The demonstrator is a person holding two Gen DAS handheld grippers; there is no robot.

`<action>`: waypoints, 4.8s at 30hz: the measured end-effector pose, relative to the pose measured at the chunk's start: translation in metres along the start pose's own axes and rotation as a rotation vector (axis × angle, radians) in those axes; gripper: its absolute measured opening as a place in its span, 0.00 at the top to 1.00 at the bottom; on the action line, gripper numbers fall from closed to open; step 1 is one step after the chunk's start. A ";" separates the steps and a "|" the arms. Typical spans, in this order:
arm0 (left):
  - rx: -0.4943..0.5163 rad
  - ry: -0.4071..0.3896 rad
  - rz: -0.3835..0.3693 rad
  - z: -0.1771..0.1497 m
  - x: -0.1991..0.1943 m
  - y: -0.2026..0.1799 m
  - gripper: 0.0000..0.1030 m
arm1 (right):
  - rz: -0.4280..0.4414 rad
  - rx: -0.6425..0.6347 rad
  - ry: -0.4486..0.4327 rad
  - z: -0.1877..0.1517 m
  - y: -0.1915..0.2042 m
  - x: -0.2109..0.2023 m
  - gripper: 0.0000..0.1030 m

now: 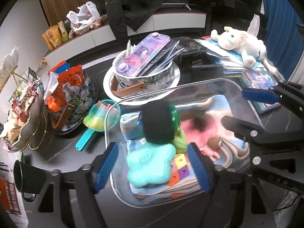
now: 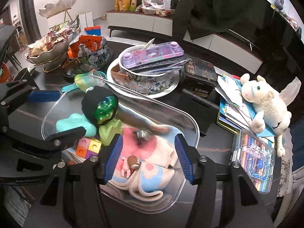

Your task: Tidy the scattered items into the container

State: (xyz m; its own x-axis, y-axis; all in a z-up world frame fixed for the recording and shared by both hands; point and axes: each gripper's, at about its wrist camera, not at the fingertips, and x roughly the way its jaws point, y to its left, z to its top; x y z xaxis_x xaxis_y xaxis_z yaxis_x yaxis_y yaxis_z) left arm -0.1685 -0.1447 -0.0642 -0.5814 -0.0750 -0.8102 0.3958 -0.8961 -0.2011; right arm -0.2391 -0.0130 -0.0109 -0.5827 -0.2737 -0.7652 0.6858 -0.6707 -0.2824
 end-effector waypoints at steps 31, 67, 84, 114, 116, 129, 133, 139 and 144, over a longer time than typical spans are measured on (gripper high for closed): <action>0.032 -0.008 0.020 -0.016 -0.016 -0.002 0.03 | -0.030 -0.036 -0.014 -0.014 -0.001 -0.013 0.14; 0.027 -0.017 -0.006 -0.035 -0.027 -0.006 0.03 | -0.037 -0.089 -0.025 -0.026 0.013 -0.026 0.14; 0.040 -0.048 0.029 -0.032 -0.052 -0.007 0.03 | -0.053 -0.100 -0.044 -0.019 0.017 -0.046 0.14; -0.021 -0.073 0.069 -0.104 -0.090 -0.029 0.03 | -0.016 -0.020 -0.044 -0.088 0.034 -0.079 0.14; -0.023 -0.071 0.065 -0.109 -0.091 -0.032 0.03 | -0.014 -0.015 -0.040 -0.094 0.035 -0.080 0.14; -0.049 -0.081 0.049 -0.133 -0.100 -0.037 0.03 | -0.030 -0.007 -0.051 -0.115 0.041 -0.093 0.14; -0.059 -0.087 0.038 -0.138 -0.100 -0.038 0.03 | -0.027 0.003 -0.049 -0.121 0.043 -0.094 0.14; -0.074 -0.076 0.023 -0.144 -0.096 -0.038 0.03 | -0.036 0.007 -0.044 -0.127 0.044 -0.093 0.14; -0.094 -0.072 0.013 -0.146 -0.095 -0.037 0.03 | -0.038 0.011 -0.045 -0.129 0.044 -0.094 0.14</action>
State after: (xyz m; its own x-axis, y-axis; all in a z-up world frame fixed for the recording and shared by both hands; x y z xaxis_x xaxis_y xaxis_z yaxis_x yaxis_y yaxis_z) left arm -0.0238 -0.0401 -0.0600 -0.6243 -0.1204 -0.7719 0.4664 -0.8501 -0.2446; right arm -0.0980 0.0719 -0.0262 -0.6275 -0.2785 -0.7271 0.6584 -0.6884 -0.3045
